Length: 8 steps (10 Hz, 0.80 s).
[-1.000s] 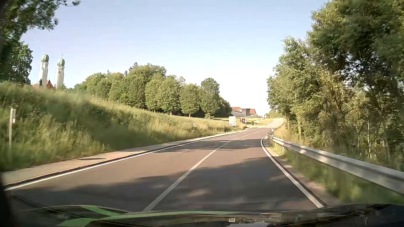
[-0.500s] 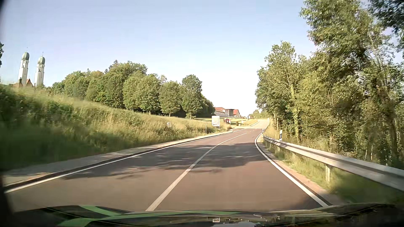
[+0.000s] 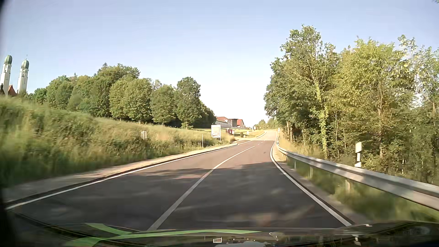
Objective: Follow the waypoints while adhering to traffic rules and regulations
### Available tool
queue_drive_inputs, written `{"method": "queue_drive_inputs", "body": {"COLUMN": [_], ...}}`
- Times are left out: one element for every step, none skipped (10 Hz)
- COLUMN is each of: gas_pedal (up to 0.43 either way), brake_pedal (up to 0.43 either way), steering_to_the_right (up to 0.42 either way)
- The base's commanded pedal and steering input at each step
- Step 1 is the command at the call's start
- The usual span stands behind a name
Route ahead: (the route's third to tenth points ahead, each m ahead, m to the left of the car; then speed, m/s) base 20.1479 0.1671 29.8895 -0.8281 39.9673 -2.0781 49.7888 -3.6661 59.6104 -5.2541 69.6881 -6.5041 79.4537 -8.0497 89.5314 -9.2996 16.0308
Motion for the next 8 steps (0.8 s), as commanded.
{"method": "queue_drive_inputs", "body": {"gas_pedal": [0.268,0.280,0.280,0.280,0.280,0.280,0.287,0.287], "brake_pedal": [0.000,0.000,0.000,0.000,0.000,0.000,0.000,0.000], "steering_to_the_right": [0.036,0.034,0.032,0.029,0.027,0.025,0.023,0.020]}}
